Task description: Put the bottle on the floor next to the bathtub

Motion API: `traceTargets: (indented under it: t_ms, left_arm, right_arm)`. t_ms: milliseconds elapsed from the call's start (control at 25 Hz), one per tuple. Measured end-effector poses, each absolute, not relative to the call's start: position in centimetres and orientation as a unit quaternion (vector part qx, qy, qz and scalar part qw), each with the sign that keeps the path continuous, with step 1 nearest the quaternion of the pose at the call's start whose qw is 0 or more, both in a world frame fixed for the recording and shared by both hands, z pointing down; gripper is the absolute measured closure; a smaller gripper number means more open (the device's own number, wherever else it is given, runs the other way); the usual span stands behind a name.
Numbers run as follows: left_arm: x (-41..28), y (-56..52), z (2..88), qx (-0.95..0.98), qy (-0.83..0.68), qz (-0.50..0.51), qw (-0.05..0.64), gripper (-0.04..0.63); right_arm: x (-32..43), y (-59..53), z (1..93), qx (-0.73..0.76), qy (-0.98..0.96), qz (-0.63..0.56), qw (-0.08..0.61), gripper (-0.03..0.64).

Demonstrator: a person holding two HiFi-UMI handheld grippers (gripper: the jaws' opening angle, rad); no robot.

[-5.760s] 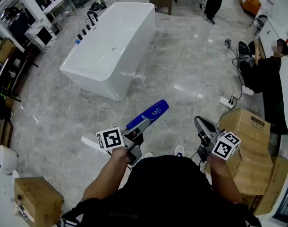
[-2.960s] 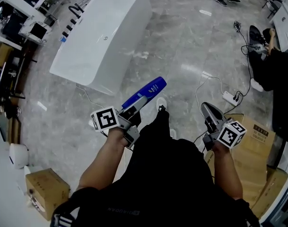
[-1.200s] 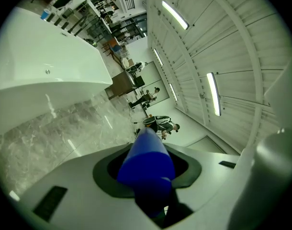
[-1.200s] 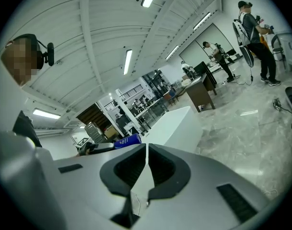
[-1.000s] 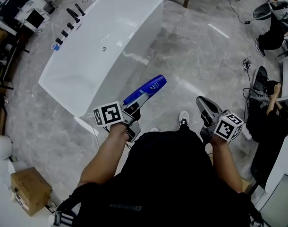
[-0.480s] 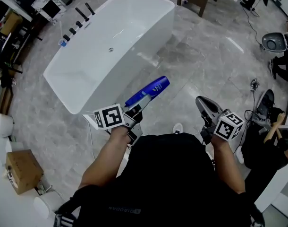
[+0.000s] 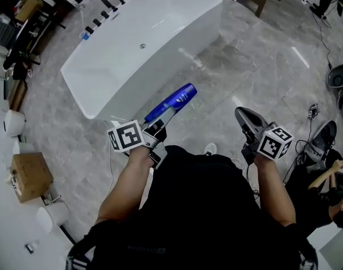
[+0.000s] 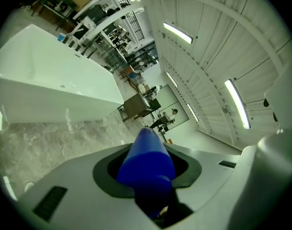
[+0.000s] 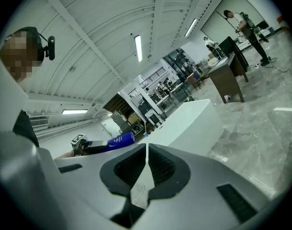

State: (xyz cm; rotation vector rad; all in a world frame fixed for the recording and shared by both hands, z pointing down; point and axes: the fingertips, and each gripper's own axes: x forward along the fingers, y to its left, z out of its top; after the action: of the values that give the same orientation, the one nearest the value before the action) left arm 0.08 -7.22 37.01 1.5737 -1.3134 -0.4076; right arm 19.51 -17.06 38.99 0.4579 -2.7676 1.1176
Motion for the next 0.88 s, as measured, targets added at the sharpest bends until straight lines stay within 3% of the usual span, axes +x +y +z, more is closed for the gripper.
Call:
traceTargets:
  t_ms: [440,880]
  left_arm:
    - [-1.6,-8.3,39.2,0.634,-0.557,-0.164,0.511,0.436]
    - [-8.1,-18.6,40.7,0.674,-0.519,-0.117,0.513,0.436]
  right_arm:
    - [17.2,-19.1,41.5,0.133,-0.911,0.384,0.064,0.578]
    - [11.2,-26.8,42.6,0.189,-0.903,0.376,0.086,0.578]
